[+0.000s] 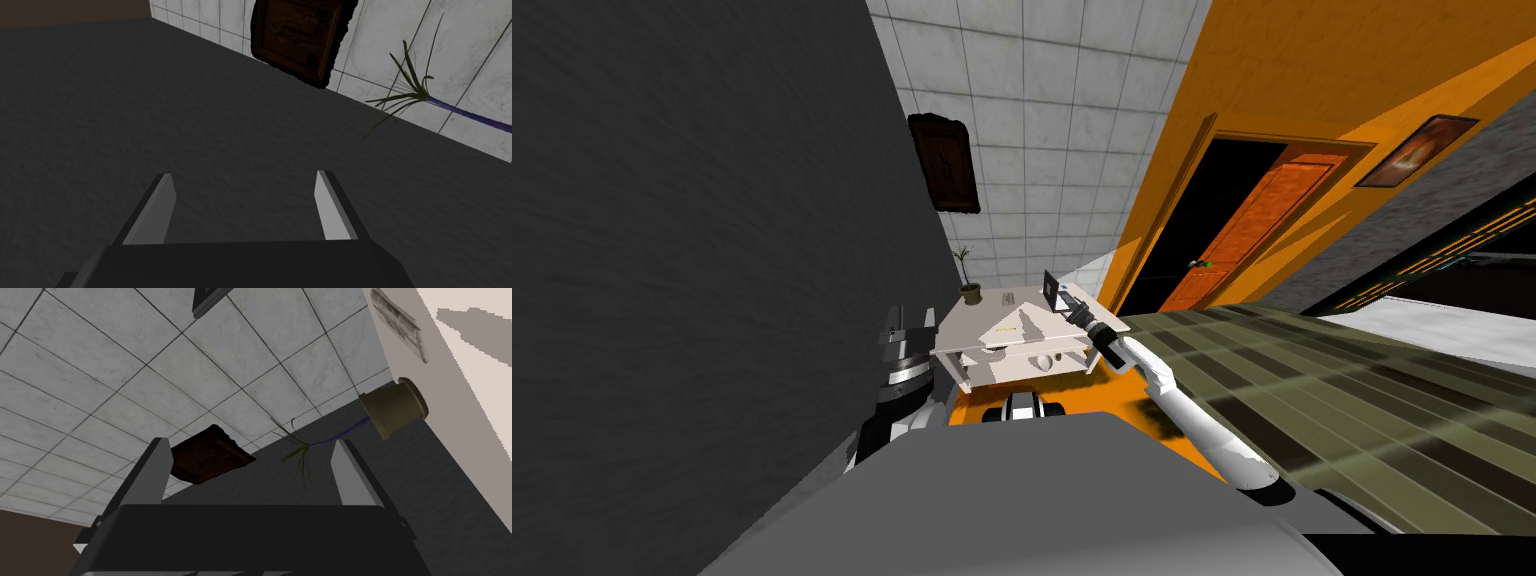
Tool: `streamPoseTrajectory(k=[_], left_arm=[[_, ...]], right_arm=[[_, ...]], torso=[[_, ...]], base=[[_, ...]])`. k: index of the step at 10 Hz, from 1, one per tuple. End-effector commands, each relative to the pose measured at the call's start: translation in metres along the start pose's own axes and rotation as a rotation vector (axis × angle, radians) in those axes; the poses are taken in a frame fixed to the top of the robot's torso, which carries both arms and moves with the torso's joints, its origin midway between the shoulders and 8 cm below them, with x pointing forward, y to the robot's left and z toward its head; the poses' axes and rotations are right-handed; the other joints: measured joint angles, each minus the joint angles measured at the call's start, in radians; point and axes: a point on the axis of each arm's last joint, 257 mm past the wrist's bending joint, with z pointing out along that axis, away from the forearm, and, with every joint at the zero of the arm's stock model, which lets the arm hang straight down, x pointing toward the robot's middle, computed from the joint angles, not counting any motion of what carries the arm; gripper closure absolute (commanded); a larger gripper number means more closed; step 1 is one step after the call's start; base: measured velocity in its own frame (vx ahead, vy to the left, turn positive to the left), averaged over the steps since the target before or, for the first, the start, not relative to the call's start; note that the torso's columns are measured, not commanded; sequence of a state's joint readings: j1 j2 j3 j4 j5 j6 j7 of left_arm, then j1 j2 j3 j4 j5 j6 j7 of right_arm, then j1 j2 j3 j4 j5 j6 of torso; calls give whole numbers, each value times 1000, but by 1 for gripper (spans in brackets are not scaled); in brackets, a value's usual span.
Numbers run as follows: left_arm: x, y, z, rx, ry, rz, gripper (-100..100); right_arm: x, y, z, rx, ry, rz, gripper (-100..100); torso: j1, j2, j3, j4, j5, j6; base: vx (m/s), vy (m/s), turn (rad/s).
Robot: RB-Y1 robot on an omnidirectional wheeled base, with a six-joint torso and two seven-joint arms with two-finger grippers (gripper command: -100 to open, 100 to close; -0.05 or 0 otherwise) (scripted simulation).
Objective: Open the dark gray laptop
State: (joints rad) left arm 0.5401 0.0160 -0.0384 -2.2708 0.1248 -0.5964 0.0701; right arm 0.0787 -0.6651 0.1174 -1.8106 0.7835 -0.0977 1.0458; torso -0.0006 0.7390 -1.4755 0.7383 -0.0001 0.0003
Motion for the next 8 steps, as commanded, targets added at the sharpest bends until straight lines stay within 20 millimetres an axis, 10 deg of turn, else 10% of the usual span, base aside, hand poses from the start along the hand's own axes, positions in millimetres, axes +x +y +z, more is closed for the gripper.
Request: streamPoseTrajectory(k=[1,8], left_arm=[[0,0,0,0,0,0,0],[0,0,0,0,0,0,0]], right_arm=[[16,-5,6,-6,40,-126,-100],[71,-28,19,-29,168,-511,-100]], torso=[[1,-1,-1,0,0,-1],[1,-1,-1,0,0,-1]], base=[[19,23,59],[24,25,79]])
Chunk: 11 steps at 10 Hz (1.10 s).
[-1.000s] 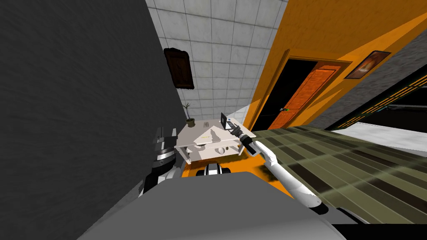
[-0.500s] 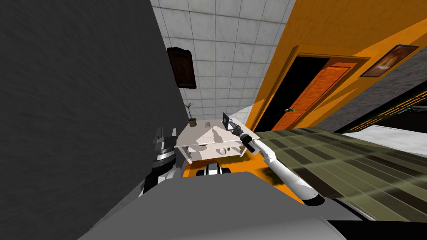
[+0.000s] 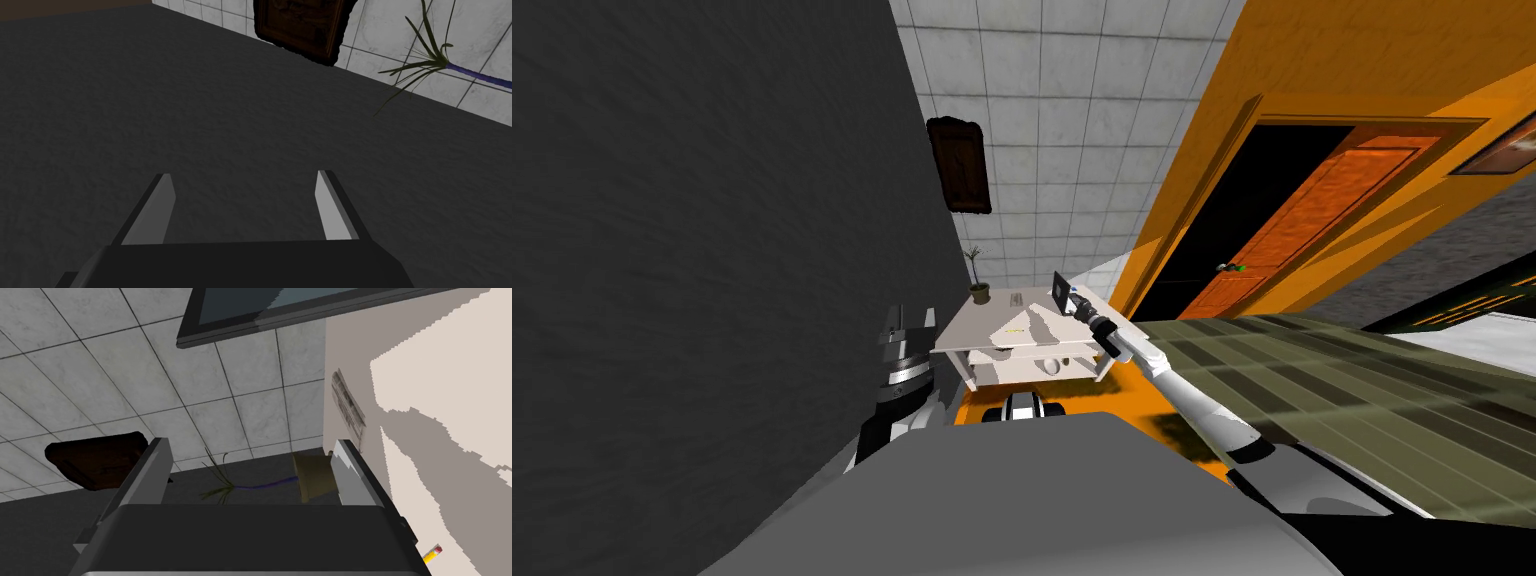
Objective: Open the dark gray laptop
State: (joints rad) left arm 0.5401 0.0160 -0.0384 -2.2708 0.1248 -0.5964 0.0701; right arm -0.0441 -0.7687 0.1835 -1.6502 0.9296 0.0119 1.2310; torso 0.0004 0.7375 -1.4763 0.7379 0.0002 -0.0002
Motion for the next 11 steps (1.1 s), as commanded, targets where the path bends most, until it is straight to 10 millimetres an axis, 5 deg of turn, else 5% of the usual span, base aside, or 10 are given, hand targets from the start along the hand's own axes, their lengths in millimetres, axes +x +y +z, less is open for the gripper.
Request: streamPoseTrajectory(k=[1,11], left_arm=[[0,0,0,0,0,0,0],[0,0,0,0,0,0,0]], right_arm=[[24,-3,6,-7,54,-153,-100],[115,-46,21,-40,249,-728,-100]], torso=[[-1,1,1,0,0,1],[-1,1,1,0,0,0]], base=[[22,20,72],[26,13,86]])
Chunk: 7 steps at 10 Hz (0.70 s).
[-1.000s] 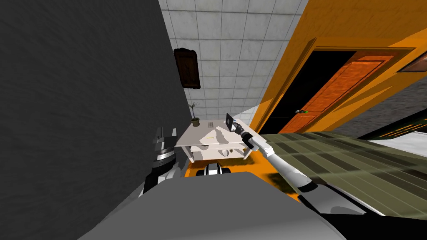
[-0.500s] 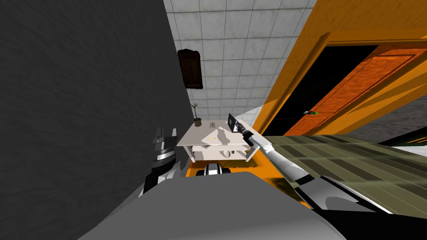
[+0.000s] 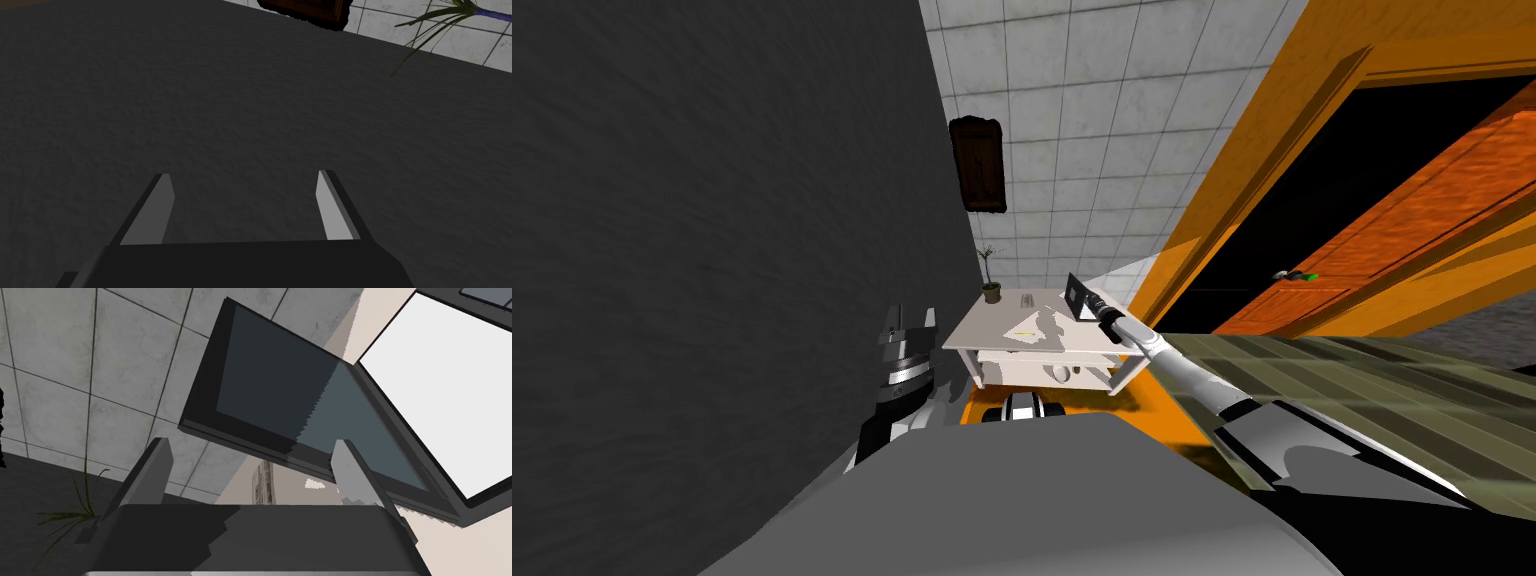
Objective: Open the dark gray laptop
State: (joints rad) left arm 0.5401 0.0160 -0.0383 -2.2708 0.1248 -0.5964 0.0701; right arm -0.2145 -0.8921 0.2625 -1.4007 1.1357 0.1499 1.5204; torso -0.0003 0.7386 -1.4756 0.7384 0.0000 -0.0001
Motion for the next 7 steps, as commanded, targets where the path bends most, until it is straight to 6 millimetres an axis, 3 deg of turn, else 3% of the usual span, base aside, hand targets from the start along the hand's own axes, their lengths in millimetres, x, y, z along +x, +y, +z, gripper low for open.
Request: streamPoseTrajectory(k=[1,3,4,7], left_arm=[[0,0,0,0,0,0,0],[0,0,0,0,0,0,0],[0,0,0,0,0,0,0],[0,0,0,0,0,0,0]], right_arm=[[24,-2,4,-6,44,-123,-100],[20,0,2,-5,34,-98,-100],[19,0,2,-5,34,-97,100],[1,-2,7,8,41,59,100]], torso=[[0,0,0,0,0,0],[0,-1,0,0,0,0],[0,0,0,0,0,0],[-14,-6,-4,-5,-7,2]], base=[[16,8,53],[3,0,9],[2,1,10],[-32,-132,34]])
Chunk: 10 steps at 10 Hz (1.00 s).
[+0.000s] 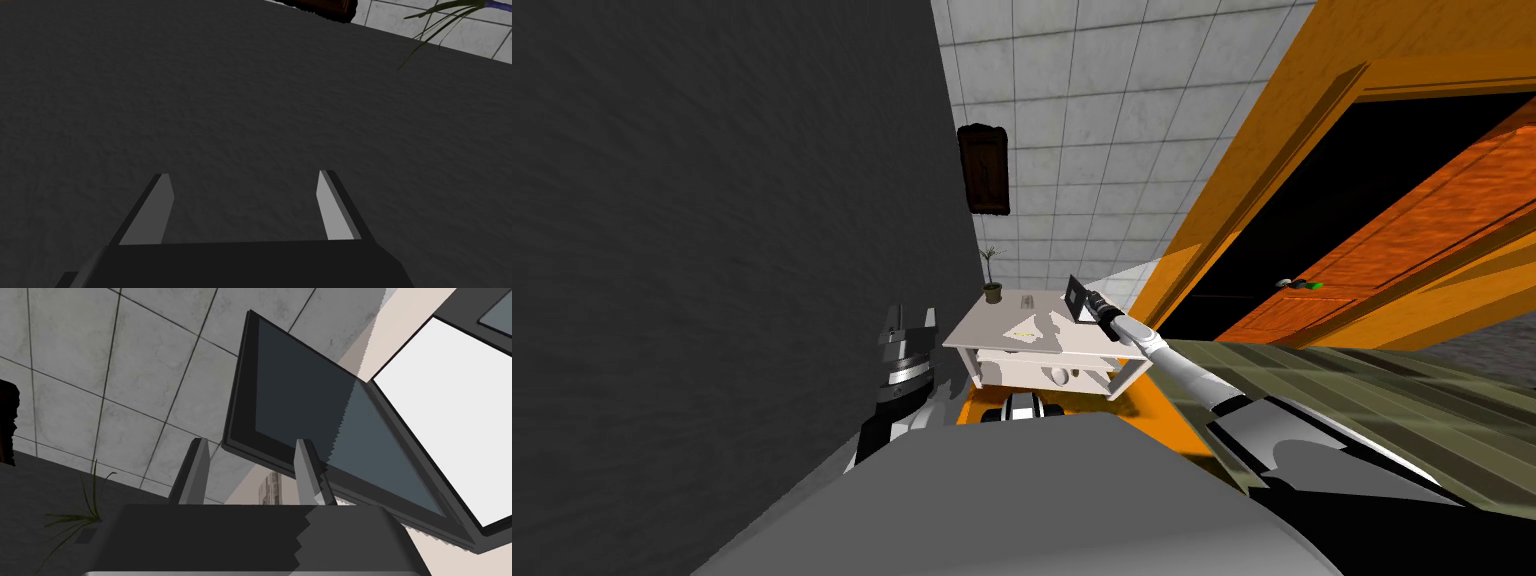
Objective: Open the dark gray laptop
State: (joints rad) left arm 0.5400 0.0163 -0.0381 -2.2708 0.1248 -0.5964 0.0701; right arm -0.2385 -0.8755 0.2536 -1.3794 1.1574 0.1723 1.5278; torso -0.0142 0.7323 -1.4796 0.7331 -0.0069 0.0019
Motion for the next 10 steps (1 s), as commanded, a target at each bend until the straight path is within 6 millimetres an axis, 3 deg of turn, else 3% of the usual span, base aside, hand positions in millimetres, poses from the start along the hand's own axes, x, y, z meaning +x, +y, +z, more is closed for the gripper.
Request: streamPoseTrajectory(k=[1,4,5,6,10], left_arm=[[0,0,0,0,0,0,0],[0,0,0,0,0,0,0],[0,0,0,0,0,0,0],[0,0,0,0,0,0,0],[0,0,0,0,0,0,0]], right_arm=[[-18,6,2,-6,8,150,100],[-36,7,4,-5,16,306,100],[-33,-6,7,16,10,275,100],[-51,-5,4,20,6,316,100],[-85,-1,-6,20,-1,376,100]], torso=[[-1,0,0,-1,-1,2],[1,-1,0,-3,-1,6],[3,0,0,-4,0,5],[12,-1,-1,-2,3,1],[19,-3,-2,-3,5,-10]], base=[[-55,-219,47],[-43,-201,18],[-16,-91,8],[-4,-102,-48],[24,-123,-7]])
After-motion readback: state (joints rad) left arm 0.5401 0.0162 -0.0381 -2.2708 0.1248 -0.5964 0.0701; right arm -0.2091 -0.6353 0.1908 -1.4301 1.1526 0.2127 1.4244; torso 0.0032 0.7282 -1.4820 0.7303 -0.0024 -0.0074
